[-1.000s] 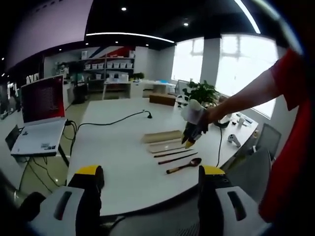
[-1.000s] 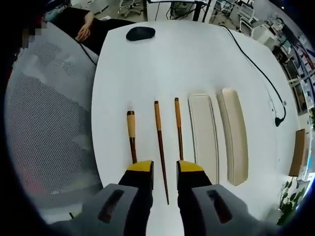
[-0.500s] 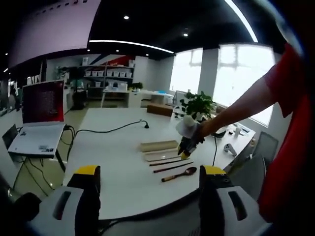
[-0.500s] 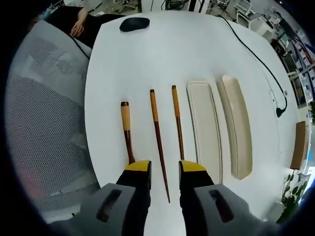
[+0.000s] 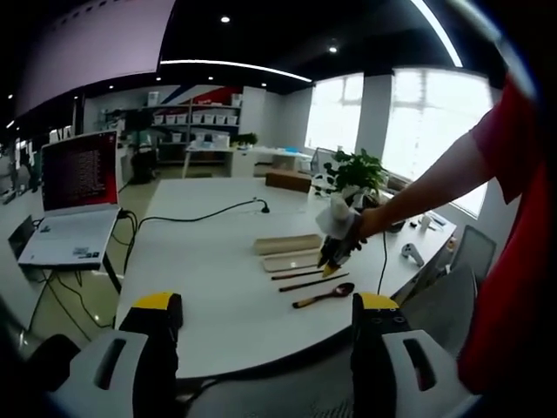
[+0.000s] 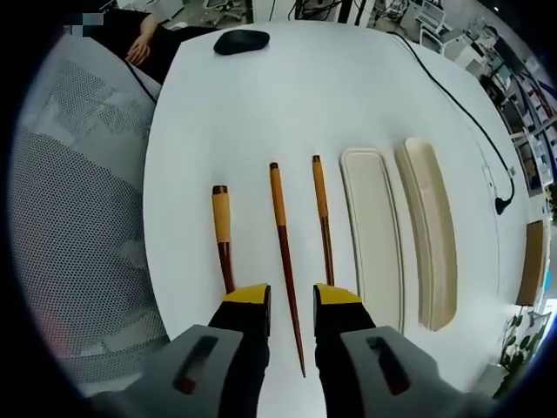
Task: Arrange the utensils inside the cutlery case until each visible utensil rests in its matching compartment.
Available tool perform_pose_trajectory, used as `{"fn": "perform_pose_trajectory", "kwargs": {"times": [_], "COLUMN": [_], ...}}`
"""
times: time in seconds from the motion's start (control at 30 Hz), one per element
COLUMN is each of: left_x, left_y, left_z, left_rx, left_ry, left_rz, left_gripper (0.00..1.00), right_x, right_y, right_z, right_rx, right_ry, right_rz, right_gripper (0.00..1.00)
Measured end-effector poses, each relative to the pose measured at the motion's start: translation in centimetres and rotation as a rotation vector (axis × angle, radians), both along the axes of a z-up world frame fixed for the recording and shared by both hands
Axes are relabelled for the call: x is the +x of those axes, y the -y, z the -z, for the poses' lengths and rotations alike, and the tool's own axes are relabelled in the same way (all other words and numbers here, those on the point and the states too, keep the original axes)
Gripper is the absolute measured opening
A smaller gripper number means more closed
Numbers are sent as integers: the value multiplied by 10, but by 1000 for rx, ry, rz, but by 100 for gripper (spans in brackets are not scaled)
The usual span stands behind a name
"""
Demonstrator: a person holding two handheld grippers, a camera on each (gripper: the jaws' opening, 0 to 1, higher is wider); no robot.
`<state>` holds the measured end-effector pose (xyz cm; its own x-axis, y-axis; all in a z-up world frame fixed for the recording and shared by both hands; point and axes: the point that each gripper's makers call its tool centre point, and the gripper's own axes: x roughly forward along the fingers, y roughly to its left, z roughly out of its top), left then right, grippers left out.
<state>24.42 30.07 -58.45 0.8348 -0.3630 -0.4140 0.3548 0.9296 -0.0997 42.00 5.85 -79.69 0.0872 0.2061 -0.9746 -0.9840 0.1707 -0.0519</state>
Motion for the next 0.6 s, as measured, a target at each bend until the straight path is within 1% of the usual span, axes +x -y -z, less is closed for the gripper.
{"fn": "perform_pose_trajectory", "kwargs": {"times": [0.17,0.27,0.4,0.5,0.6], "left_x": [1,0,-2,-4,-6], "left_y": [-3,-3,-5,-6,-8], "left_z": [2,4,4,5,8], "left_rx": [-5,9,5,5,8], "left_ry": [-14,-24,-25,-31,-36], "left_rz": [-12,-11,-28,-38,-49], "left_gripper": [83,83,83,83,83], "right_x": [2,1,3,6,5], "right_y": [-3,-7,-11,-12,-14], "right_z": [5,8,12,13,14], "right_rx": [0,0,-9,-15,-11], "right_ry": [0,-1,-1,4,-4], "right_rz": [-13,-25,-45,-47,-56], "right_gripper": [16,16,14,12,13]}}
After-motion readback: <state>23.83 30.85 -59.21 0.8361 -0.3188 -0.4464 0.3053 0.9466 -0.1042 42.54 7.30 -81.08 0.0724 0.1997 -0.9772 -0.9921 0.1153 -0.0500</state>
